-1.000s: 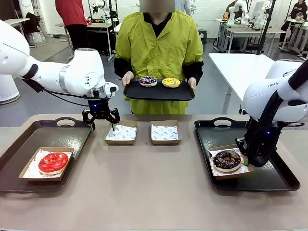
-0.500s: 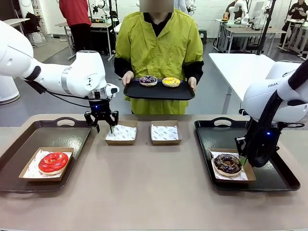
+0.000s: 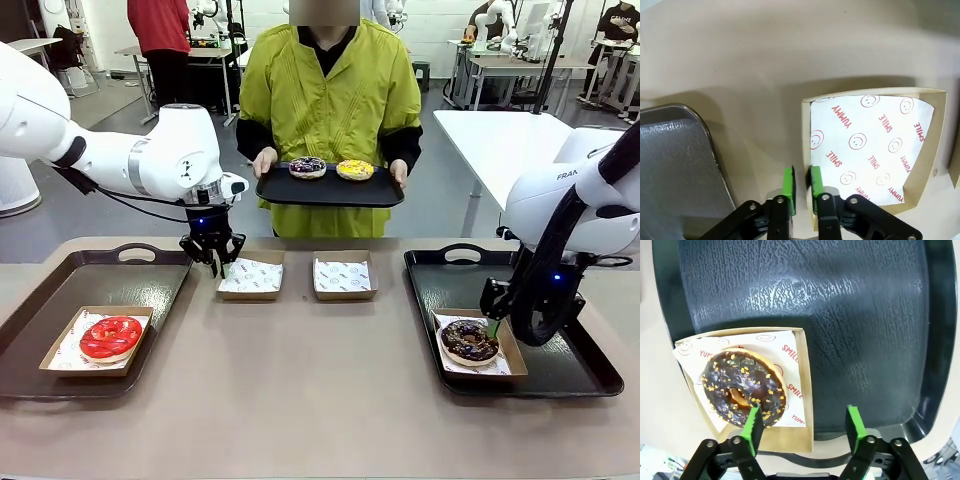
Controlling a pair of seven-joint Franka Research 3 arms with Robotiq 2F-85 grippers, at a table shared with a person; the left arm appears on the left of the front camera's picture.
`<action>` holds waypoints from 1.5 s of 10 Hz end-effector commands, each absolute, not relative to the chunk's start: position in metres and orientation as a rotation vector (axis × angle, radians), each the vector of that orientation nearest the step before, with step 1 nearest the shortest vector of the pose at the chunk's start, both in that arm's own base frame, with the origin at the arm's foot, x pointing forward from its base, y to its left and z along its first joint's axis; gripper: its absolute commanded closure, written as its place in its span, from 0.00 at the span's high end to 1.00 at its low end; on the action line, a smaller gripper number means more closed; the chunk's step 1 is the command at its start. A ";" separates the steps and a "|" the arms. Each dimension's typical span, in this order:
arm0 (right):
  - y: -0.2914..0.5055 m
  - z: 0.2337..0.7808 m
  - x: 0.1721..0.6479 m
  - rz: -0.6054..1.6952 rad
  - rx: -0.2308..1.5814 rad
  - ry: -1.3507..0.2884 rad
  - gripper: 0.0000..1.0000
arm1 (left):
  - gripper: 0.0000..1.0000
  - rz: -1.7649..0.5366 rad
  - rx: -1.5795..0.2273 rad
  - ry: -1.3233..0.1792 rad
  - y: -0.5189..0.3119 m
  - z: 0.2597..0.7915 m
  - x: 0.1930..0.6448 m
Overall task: Individually package the donuts and arrange them on the tray.
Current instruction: Place the picked Paper togo box on the Handle tray while simultaneously picking up another Paper togo box from the table with the other hand.
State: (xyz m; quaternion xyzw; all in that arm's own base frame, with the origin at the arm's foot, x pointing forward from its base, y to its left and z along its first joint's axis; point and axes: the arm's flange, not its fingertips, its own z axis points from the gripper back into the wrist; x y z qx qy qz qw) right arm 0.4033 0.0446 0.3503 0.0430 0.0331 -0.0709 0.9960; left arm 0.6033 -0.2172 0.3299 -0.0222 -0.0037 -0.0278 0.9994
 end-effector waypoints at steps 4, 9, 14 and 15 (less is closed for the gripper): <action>0.042 0.351 0.402 -0.143 0.134 0.065 1.00 | 0.00 -0.061 -0.050 0.018 -0.220 0.330 0.608; -0.017 0.400 0.382 0.011 0.483 0.051 1.00 | 0.00 -0.107 -0.130 0.028 -0.228 0.396 0.597; -0.141 0.434 0.363 0.069 0.970 -0.047 1.00 | 0.00 -0.161 -0.099 -0.052 -0.249 0.516 0.586; -0.163 0.430 0.366 0.034 1.051 -0.076 1.00 | 0.00 -0.162 -0.095 -0.065 -0.255 0.527 0.587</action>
